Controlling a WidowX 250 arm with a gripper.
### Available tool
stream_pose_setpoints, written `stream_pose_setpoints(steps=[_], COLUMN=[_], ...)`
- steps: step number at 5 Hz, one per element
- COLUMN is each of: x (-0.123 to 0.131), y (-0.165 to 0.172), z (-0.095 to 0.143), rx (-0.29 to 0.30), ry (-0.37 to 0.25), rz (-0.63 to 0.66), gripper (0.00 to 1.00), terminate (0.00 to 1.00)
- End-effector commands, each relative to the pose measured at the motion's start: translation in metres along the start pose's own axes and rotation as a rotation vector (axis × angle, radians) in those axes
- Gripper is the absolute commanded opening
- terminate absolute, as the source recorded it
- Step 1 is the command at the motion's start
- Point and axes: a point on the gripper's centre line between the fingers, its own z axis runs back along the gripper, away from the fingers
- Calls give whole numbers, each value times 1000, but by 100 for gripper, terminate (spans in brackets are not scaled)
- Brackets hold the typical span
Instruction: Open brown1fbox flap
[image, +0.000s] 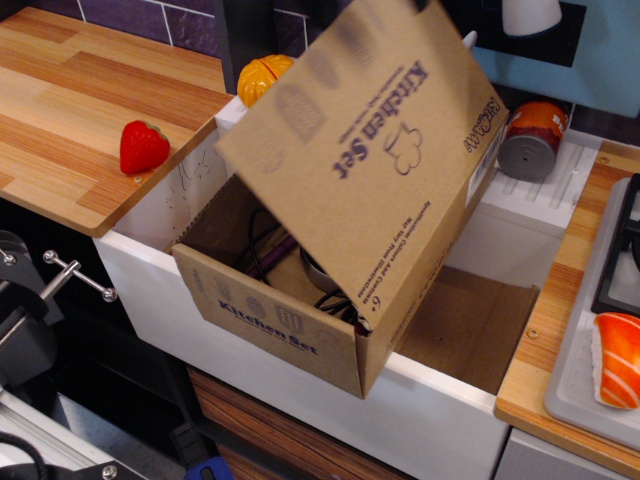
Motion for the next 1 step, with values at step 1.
stream_pose_setpoints(steps=[1], x=[-13], y=[-57], z=[18], rx=[215], ry=[-166], rz=[-45], gripper=[100], terminate=[100])
